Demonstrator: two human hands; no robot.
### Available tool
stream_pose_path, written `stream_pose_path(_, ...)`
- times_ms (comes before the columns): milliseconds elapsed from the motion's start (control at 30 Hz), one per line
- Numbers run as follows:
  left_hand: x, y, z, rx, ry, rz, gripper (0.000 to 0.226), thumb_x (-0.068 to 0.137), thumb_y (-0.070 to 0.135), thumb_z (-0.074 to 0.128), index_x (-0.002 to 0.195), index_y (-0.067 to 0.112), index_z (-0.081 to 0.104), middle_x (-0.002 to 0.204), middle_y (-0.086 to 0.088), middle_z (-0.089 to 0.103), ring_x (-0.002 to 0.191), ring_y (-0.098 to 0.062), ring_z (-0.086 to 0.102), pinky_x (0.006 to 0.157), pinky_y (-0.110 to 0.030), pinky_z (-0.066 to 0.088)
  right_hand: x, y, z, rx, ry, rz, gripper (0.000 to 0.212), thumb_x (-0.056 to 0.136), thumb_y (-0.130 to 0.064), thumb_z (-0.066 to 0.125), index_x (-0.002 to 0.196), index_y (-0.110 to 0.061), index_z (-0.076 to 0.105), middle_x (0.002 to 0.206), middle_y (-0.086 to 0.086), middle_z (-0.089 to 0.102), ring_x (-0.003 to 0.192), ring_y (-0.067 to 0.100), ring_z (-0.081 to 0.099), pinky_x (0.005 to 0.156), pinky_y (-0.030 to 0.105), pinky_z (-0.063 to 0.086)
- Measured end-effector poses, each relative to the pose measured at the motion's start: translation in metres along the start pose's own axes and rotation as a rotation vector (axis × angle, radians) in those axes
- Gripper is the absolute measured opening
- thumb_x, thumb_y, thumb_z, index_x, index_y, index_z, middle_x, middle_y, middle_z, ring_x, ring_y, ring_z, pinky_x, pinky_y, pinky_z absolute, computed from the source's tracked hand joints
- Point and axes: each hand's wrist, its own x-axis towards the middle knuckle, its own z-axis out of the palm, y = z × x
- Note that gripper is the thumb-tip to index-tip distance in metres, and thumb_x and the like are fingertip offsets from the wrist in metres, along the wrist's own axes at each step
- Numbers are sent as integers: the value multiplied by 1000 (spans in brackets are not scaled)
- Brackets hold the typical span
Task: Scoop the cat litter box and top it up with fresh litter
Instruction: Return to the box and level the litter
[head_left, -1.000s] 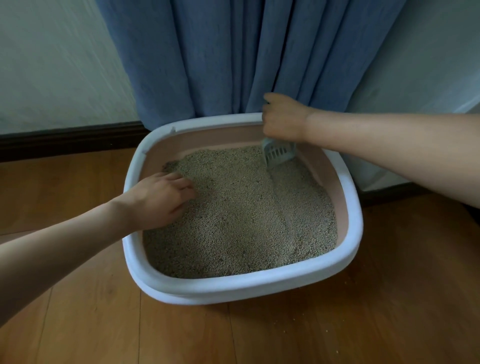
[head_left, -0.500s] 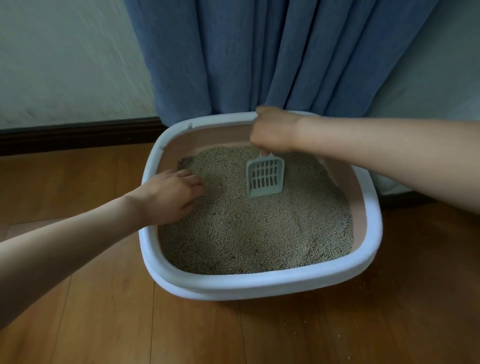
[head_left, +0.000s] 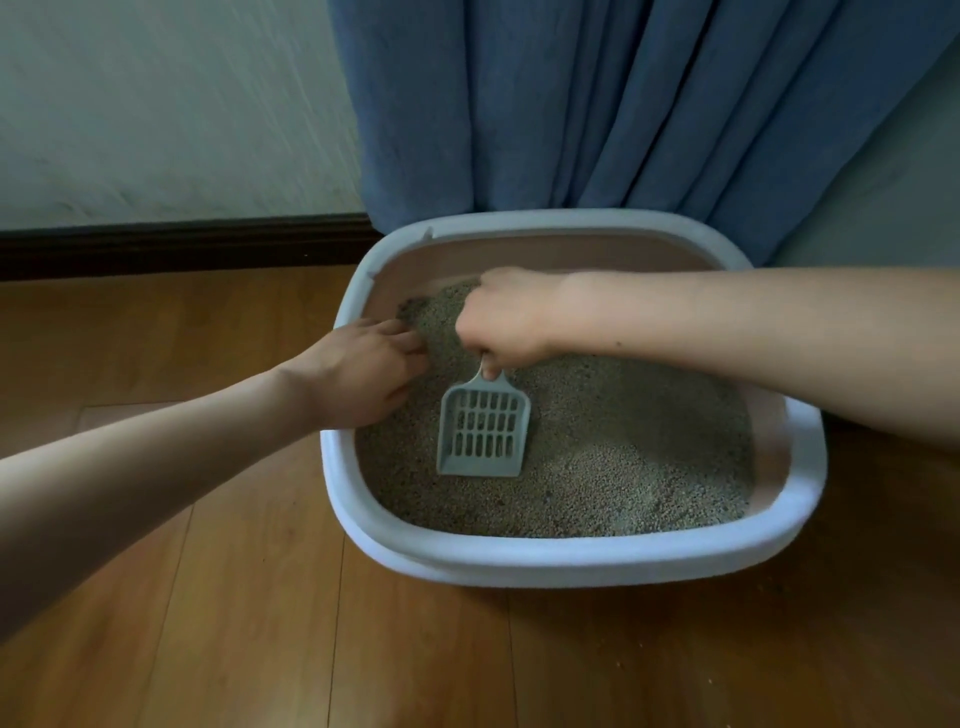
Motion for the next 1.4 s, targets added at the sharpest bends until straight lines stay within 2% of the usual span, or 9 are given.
stream_pose_path(167,-5,-4,-3,-28,33,-15,38,96,30,43,130,24,57,127,3,57,119,-20,48,103,-35,39,7,18,-15,-174,18,119,28,90,-26,64,67,-20,48,73,-8,57,71,17,56,81,35,48)
stream_pose_path(267,-7,-7,-6,-23,53,-33,39,94,30,41,129,24,57,123,3,57,115,-20,49,100,-35,39,2,30,-27,-423,102,198,33,92,-4,52,62,-16,42,61,-4,41,57,17,41,65,29,35)
stream_pose_path(367,-9,-7,-6,-23,68,-37,38,94,29,41,128,24,57,121,4,57,115,-19,49,100,-34,38,-13,32,-25,-488,105,248,23,93,-9,52,72,-17,51,66,-4,48,63,20,49,46,25,25)
stream_pose_path(533,-8,-7,-3,-15,48,-33,39,96,30,40,131,25,54,126,6,54,119,-17,45,101,-32,36,-53,29,-15,-318,93,279,29,97,-31,48,71,-20,44,60,-6,38,58,17,44,45,24,29)
stream_pose_path(700,-2,-5,-5,12,16,-28,37,97,31,39,131,25,54,128,6,53,119,-16,44,102,-31,39,-88,33,11,-190,95,340,7,99,-22,44,99,-16,47,60,-6,37,49,13,38,43,25,30)
stream_pose_path(800,1,-3,-6,10,24,-12,36,98,30,40,131,25,53,129,5,53,119,-16,44,103,-30,37,-104,24,52,-111,7,326,20,102,-29,38,115,-14,44,67,-5,39,53,9,37,43,24,26)
stream_pose_path(1000,13,3,-7,24,57,6,39,97,28,42,135,24,51,129,3,53,120,-18,46,104,-33,33,-133,17,87,-26,76,348,33,103,-41,25,117,-14,38,94,5,49,77,20,48,61,32,37)
stream_pose_path(1200,33,17,-10,-12,88,41,42,97,30,43,138,25,47,138,3,48,125,-19,44,106,-37,36,-159,15,89,62,67,396,29,102,-41,29,112,-16,41,84,1,38,74,21,49,62,33,39)
stream_pose_path(1400,72,50,-22,-198,175,31,42,95,22,47,136,14,49,146,-5,43,122,-28,50,95,-41,44,-221,19,90,436,206,660,37,97,-47,24,111,-18,43,94,6,51,85,28,55,79,43,47)
